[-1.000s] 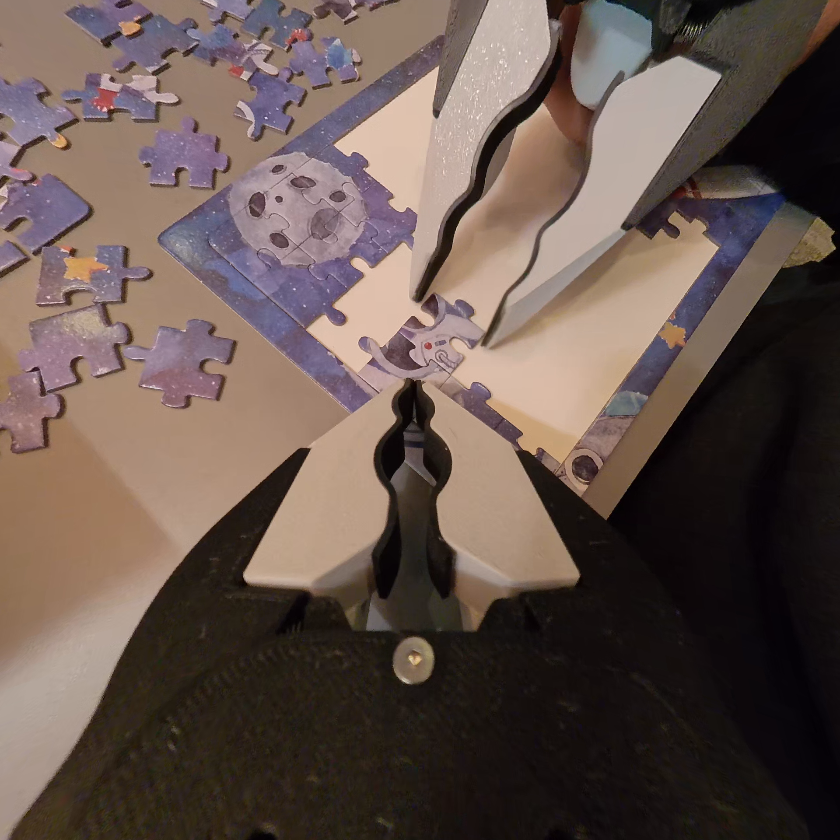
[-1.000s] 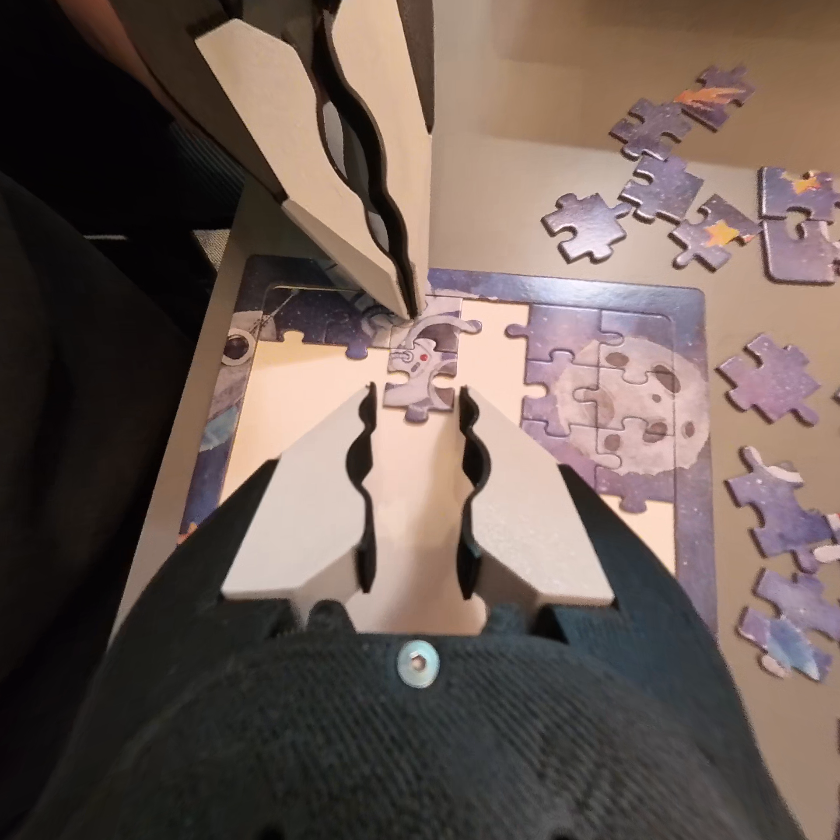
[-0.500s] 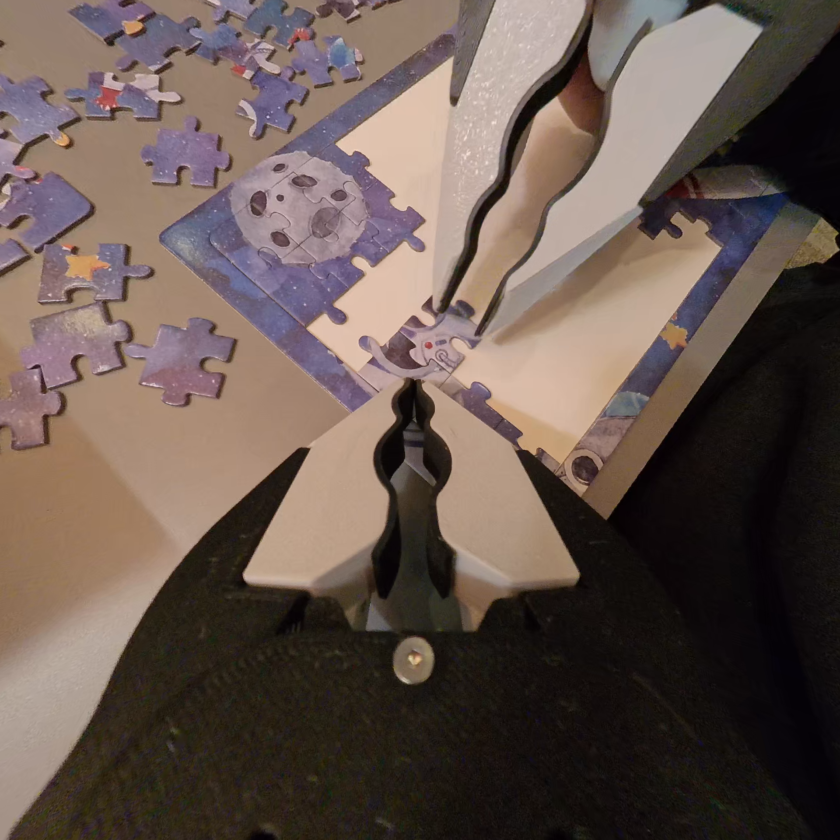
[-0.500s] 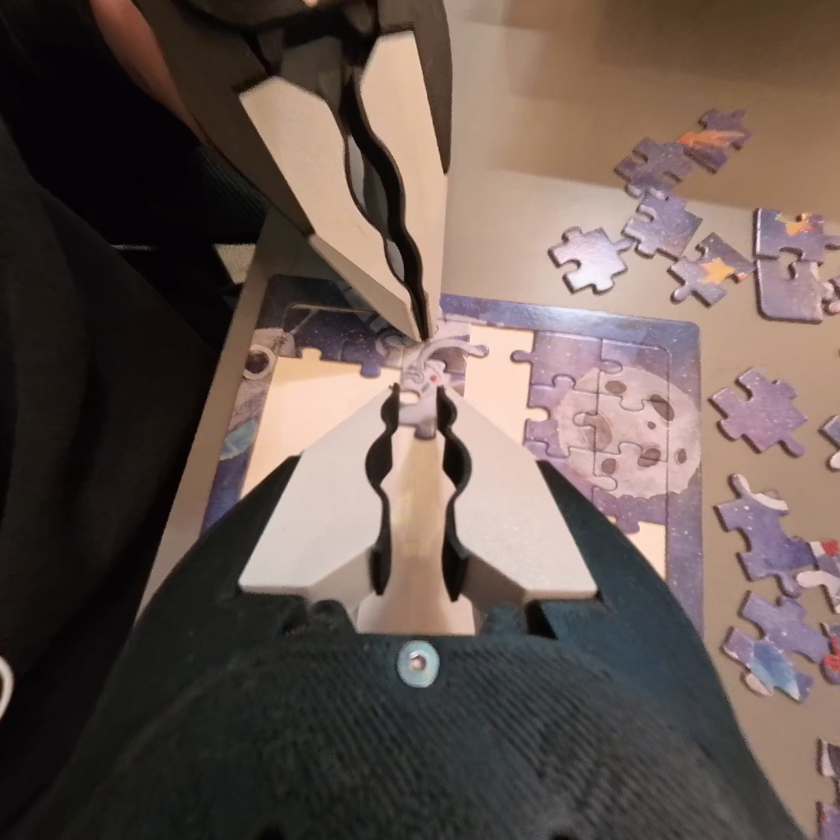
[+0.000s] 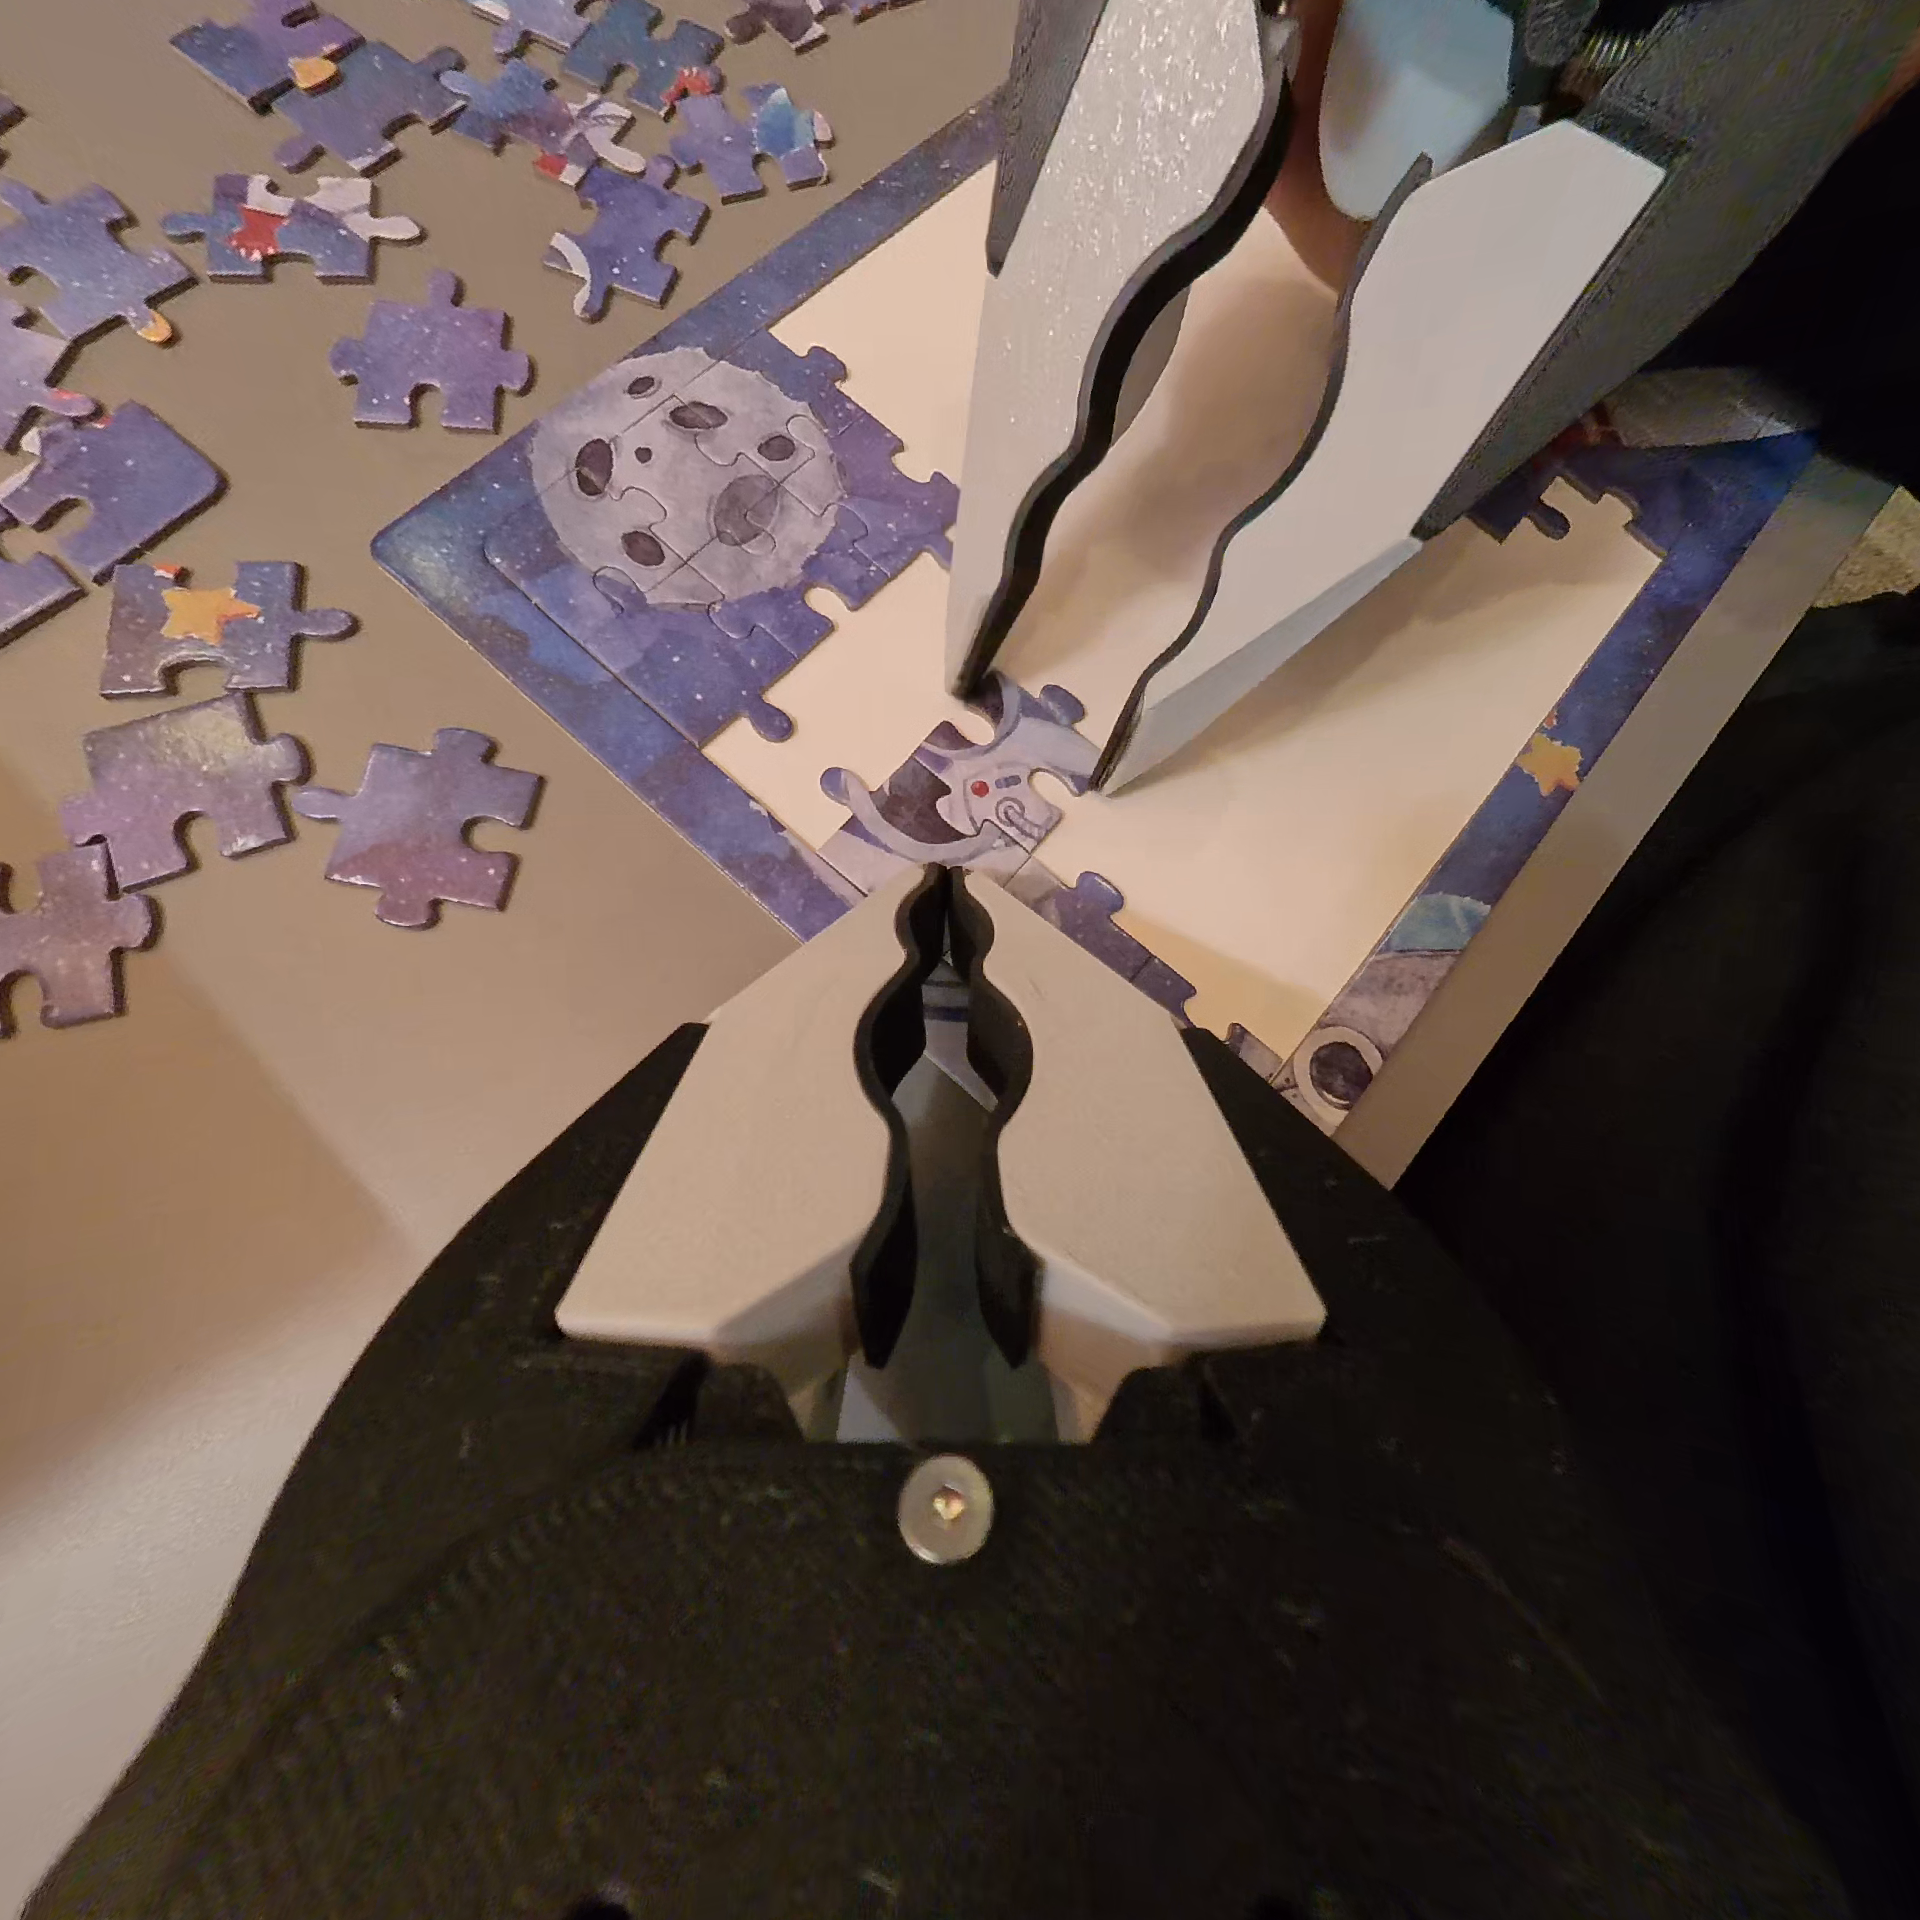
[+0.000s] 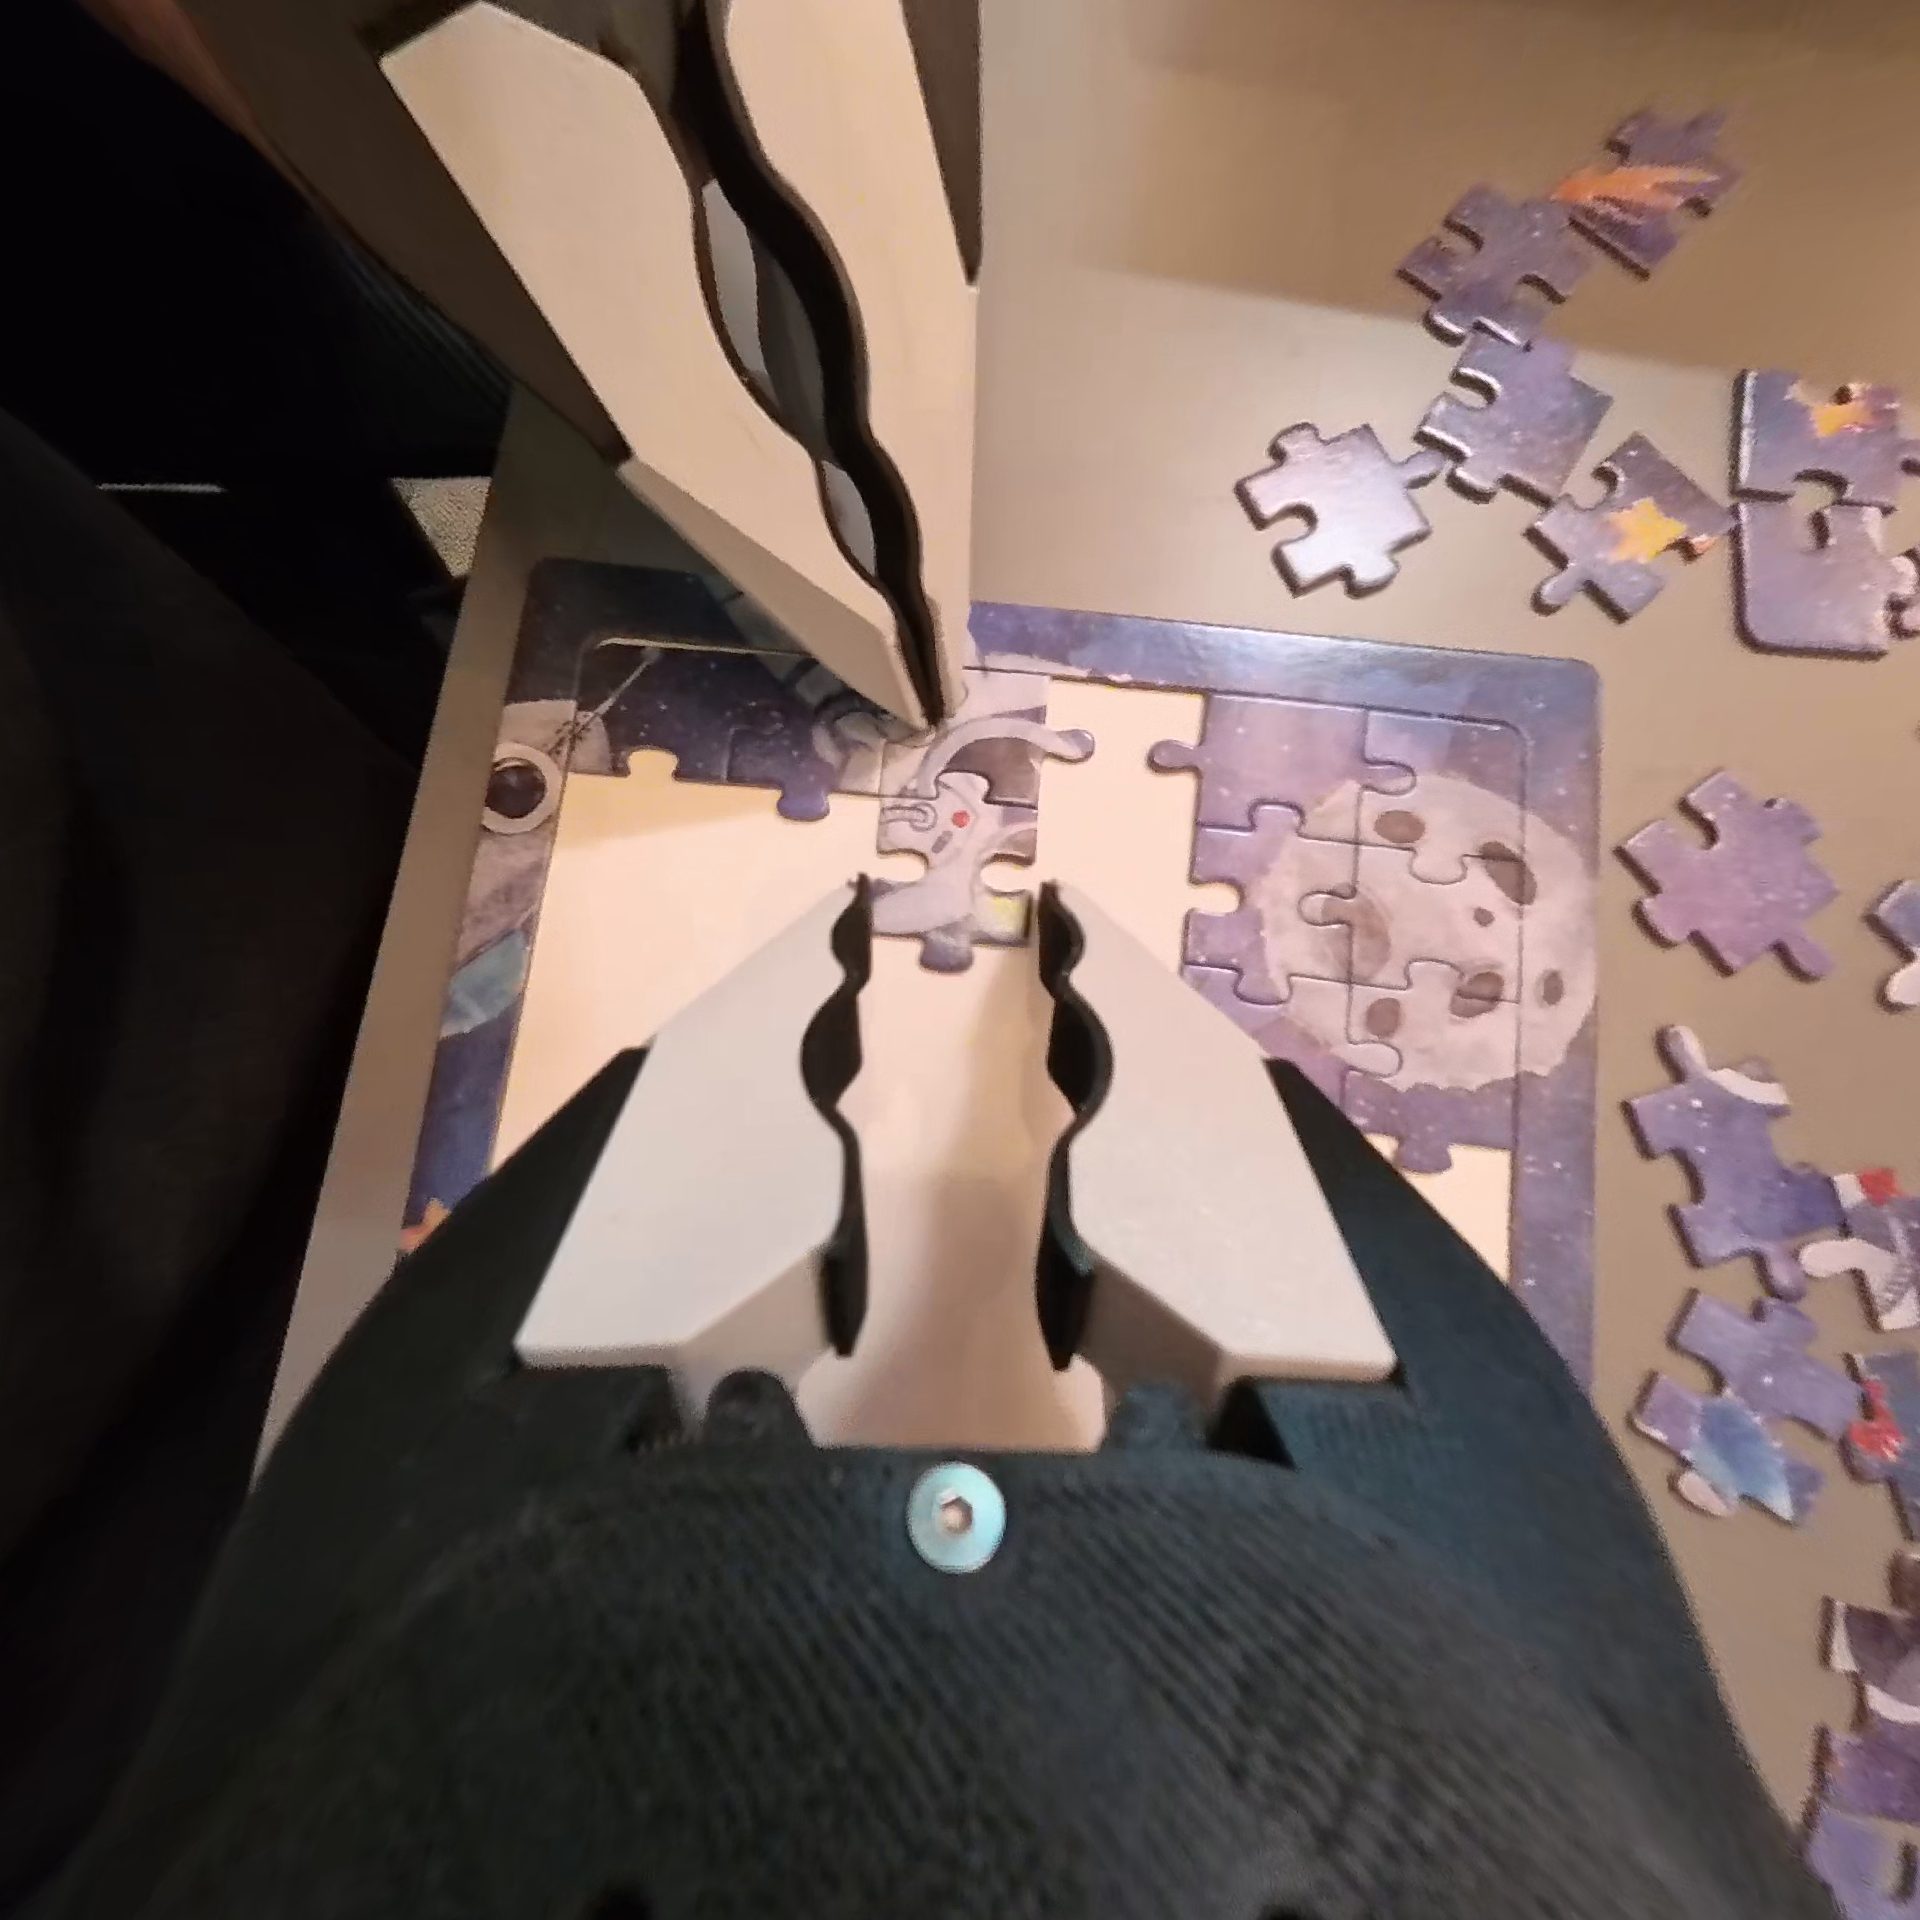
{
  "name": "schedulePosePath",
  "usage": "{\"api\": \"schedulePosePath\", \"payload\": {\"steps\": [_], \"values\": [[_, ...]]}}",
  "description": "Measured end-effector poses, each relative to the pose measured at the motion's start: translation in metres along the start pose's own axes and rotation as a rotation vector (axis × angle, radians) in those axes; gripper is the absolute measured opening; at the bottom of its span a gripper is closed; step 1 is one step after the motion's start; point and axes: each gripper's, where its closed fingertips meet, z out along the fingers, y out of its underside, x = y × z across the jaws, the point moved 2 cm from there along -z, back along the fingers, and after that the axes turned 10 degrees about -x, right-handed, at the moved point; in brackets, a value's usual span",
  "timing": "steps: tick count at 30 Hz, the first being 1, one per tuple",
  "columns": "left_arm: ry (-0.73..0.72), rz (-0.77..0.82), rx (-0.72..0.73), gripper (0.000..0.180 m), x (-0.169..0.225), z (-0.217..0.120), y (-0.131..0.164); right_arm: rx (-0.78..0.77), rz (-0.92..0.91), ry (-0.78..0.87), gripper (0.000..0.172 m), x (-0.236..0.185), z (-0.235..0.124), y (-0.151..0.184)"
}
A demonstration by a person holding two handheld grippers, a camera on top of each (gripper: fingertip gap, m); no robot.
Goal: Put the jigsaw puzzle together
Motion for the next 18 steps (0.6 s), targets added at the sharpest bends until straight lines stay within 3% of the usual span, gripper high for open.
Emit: {"api": "schedulePosePath", "payload": {"steps": [18], "values": [[-0.008, 0.004, 0.0, 0.0, 0.0002, -0.0002, 0.0002, -0.029, 0.022, -0.051, 0.027, -0.0004, -0.0042, -0.0046]]}}
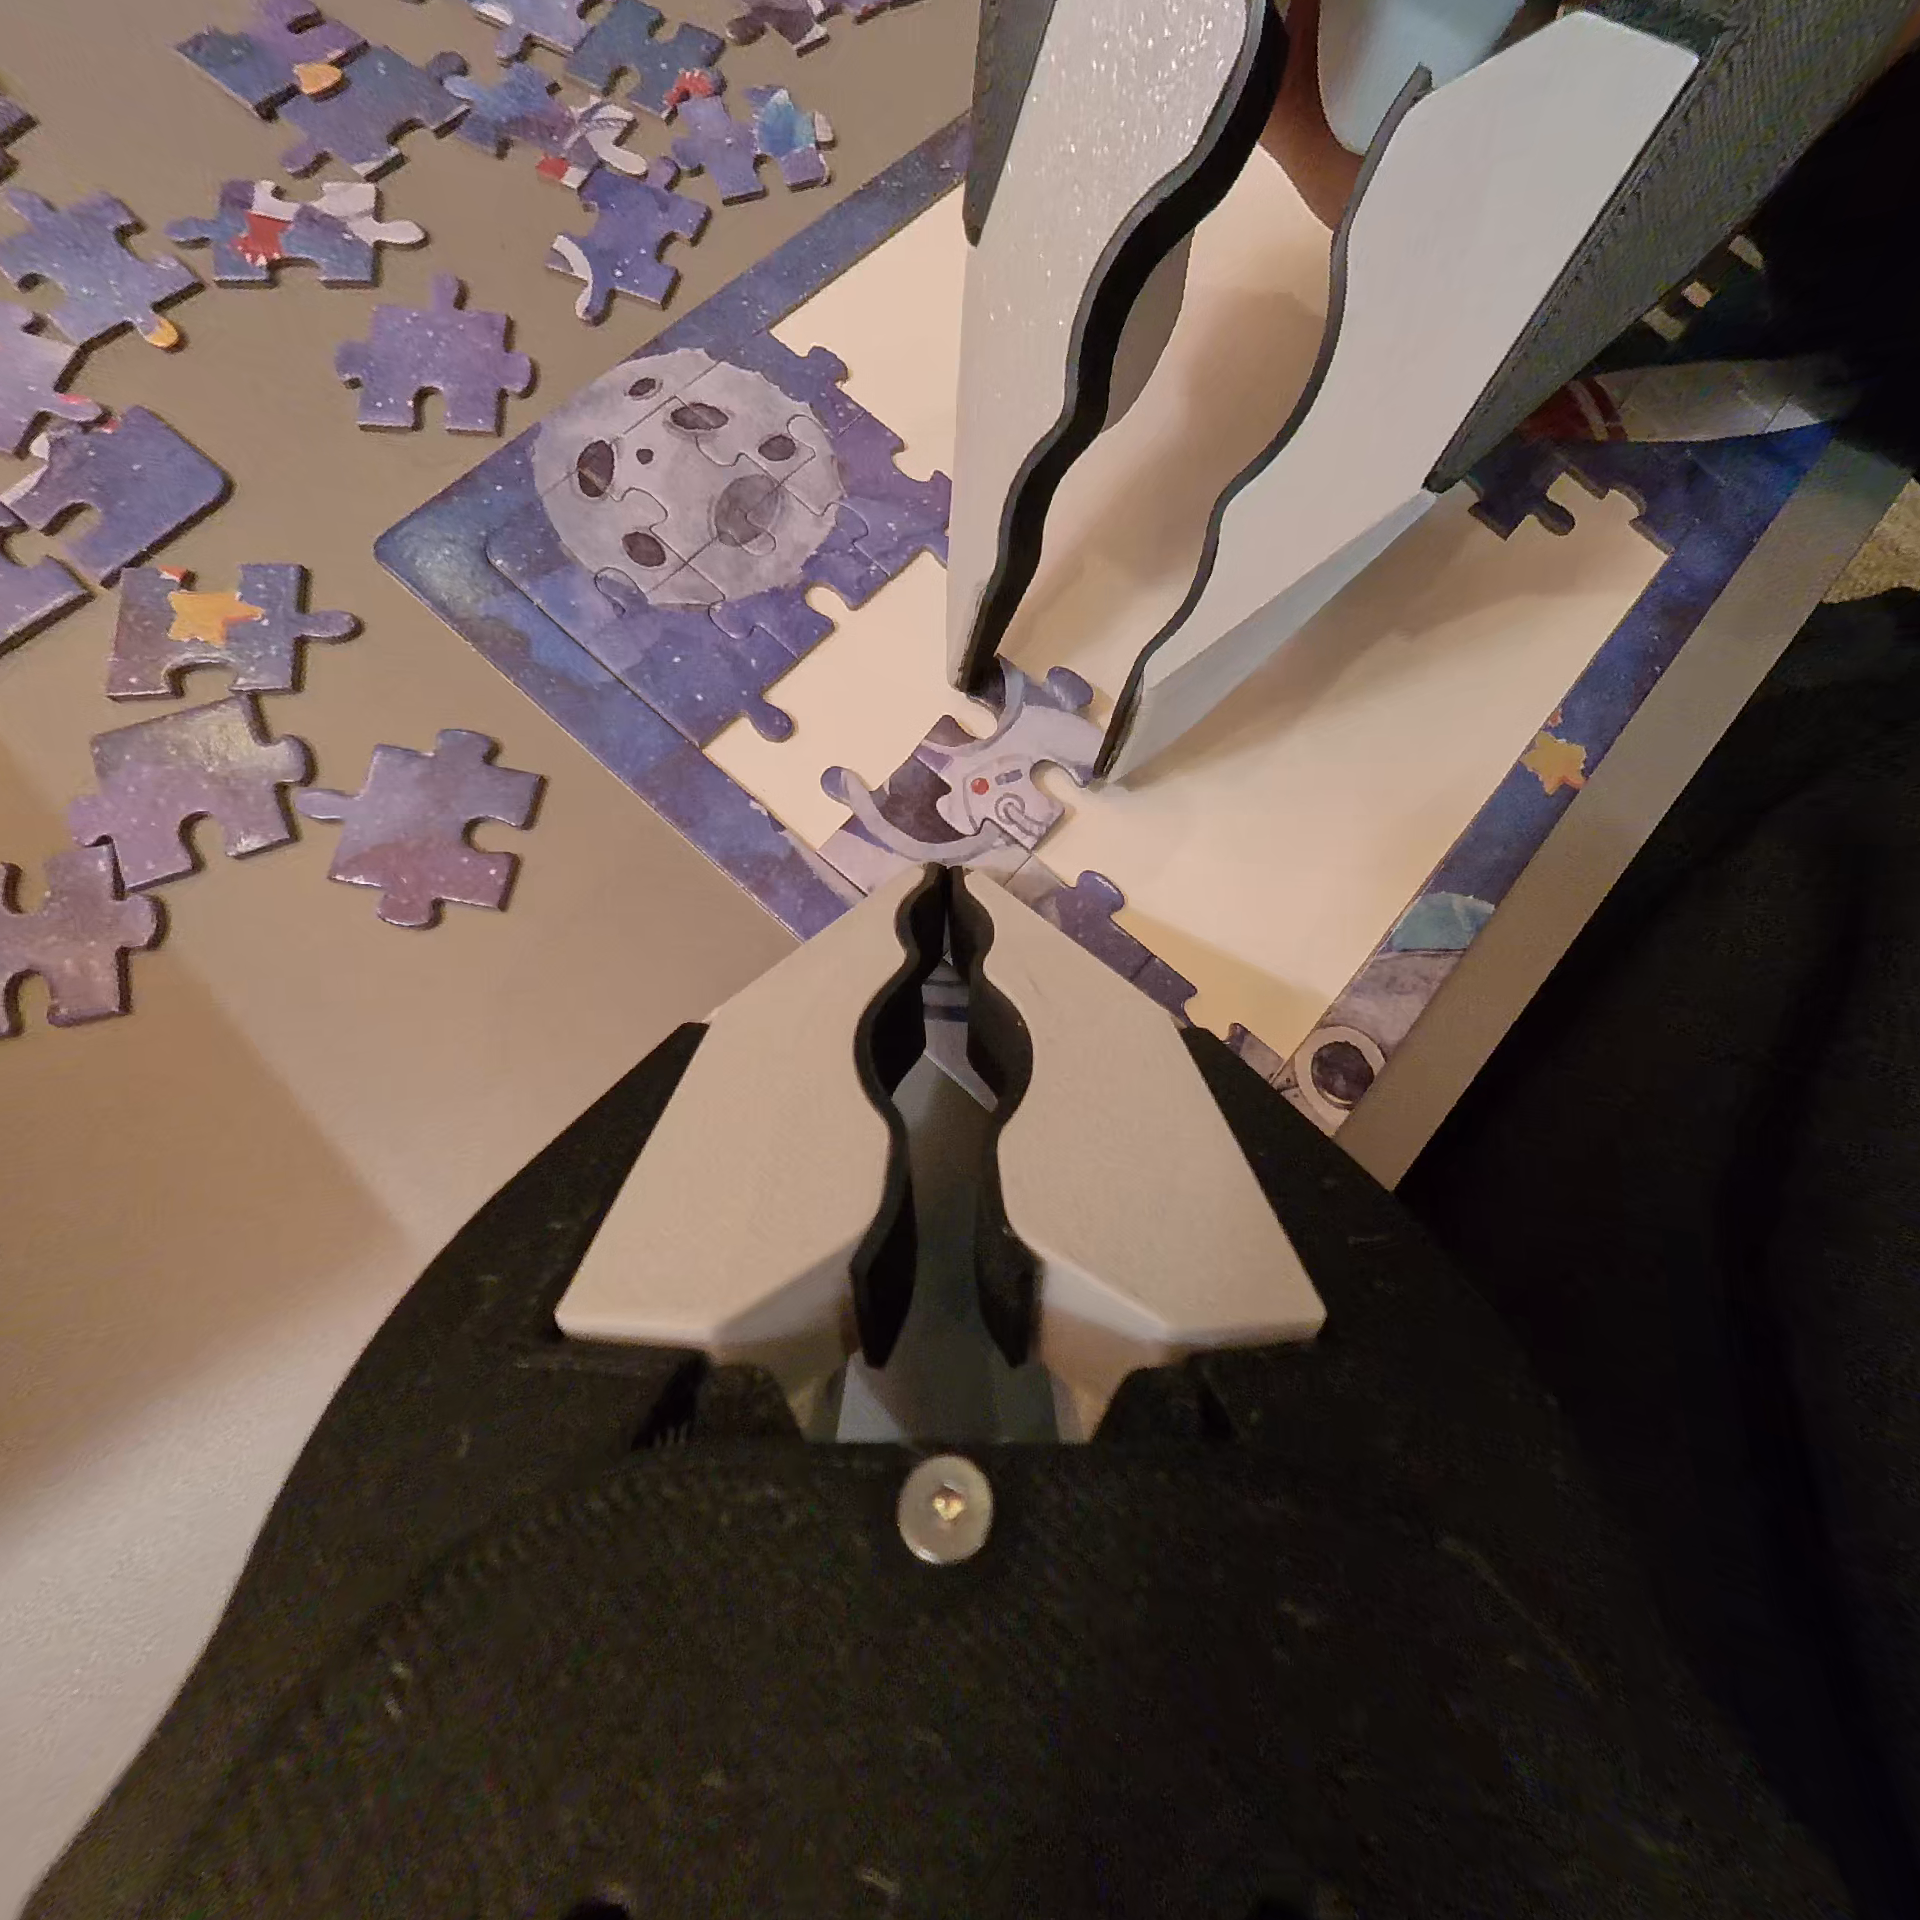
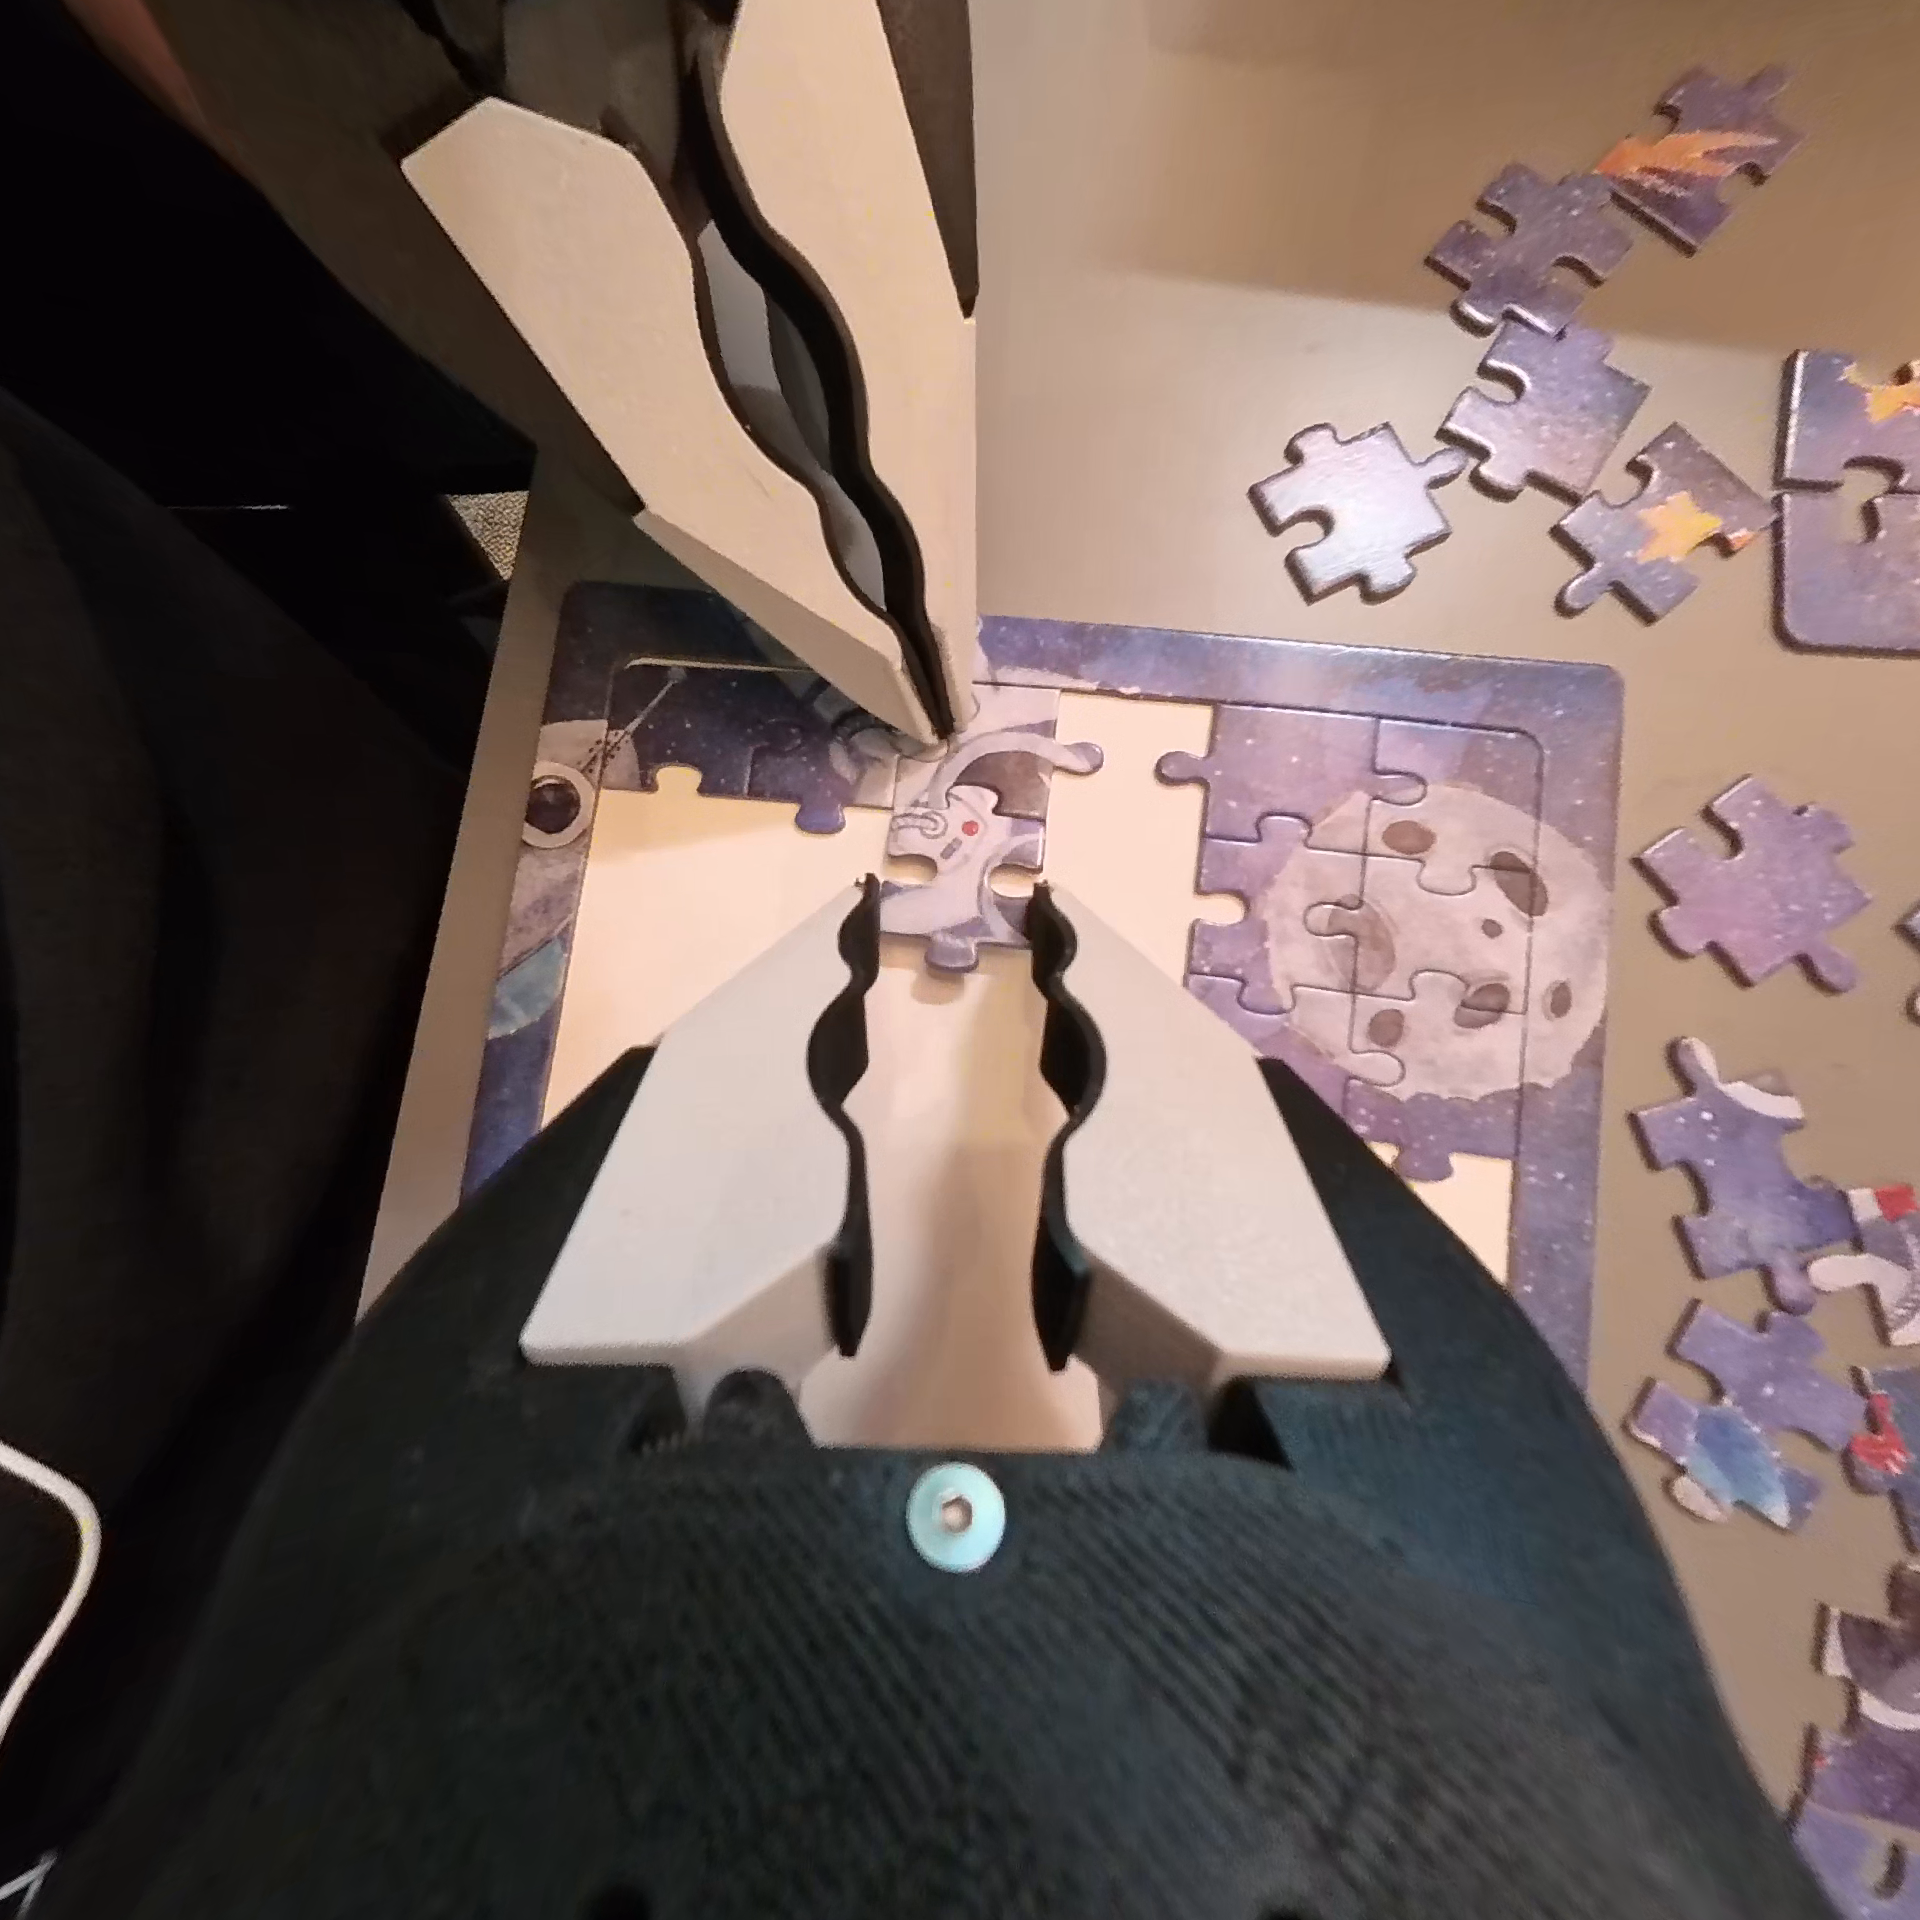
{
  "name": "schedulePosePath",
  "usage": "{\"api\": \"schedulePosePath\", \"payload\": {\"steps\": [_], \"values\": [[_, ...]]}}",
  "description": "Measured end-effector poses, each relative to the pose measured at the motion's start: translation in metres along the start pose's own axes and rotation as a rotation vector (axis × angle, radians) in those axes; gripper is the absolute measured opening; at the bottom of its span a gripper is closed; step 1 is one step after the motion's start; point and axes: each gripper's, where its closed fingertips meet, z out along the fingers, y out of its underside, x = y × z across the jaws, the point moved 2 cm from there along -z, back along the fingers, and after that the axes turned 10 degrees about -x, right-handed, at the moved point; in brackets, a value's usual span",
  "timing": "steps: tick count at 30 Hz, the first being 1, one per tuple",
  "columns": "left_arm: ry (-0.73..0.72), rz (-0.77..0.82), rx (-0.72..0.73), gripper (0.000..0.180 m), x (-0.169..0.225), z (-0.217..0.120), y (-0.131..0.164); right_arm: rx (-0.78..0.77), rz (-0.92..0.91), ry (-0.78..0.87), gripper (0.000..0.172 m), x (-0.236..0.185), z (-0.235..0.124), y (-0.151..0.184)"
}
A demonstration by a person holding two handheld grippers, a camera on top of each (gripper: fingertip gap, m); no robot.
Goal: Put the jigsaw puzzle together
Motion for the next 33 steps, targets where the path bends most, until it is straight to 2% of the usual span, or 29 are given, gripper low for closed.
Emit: {"api": "schedulePosePath", "payload": {"steps": [3, 5, 9, 12, 16, 20, 22, 33], "values": [[0.0, 0.0, 0.0, 0.0, 0.0, 0.0, 0.0, 0.03, -0.002, -0.025, 0.017, -0.002, -0.003, -0.005], [0.0, 0.0, 0.0, 0.0, 0.0, 0.0, 0.0, 0.029, -0.002, -0.006, 0.016, 0.001, -0.004, -0.006], [0.0, 0.0, 0.0, 0.0, 0.0, 0.0, 0.0, 0.022, 0.006, 0.024, 0.022, 0.007, -0.005, -0.005], [0.001, 0.0, 0.0, 0.0, 0.0, 0.0, 0.0, 0.031, 0.019, 0.026, 0.034, 0.005, -0.002, -0.007], [0.003, -0.002, 0.0, 0.0, 0.0, 0.0, 0.0, -0.009, 0.046, 0.058, 0.036, 0.002, 0.007, -0.004], [0.0, 0.0, 0.0, 0.0, 0.0, 0.0, 0.0, -0.043, 0.081, 0.106, 0.028, 0.003, 0.008, -0.002], [-0.005, 0.002, 0.0, 0.0, 0.0, 0.0, 0.0, -0.064, 0.071, 0.113, 0.008, 0.001, 0.008, -0.002], [-0.01, 0.004, -0.001, 0.0, 0.0, 0.001, 0.0, 0.017, 0.137, 0.031, 0.005, 0.002, 0.001, -0.006]]}}
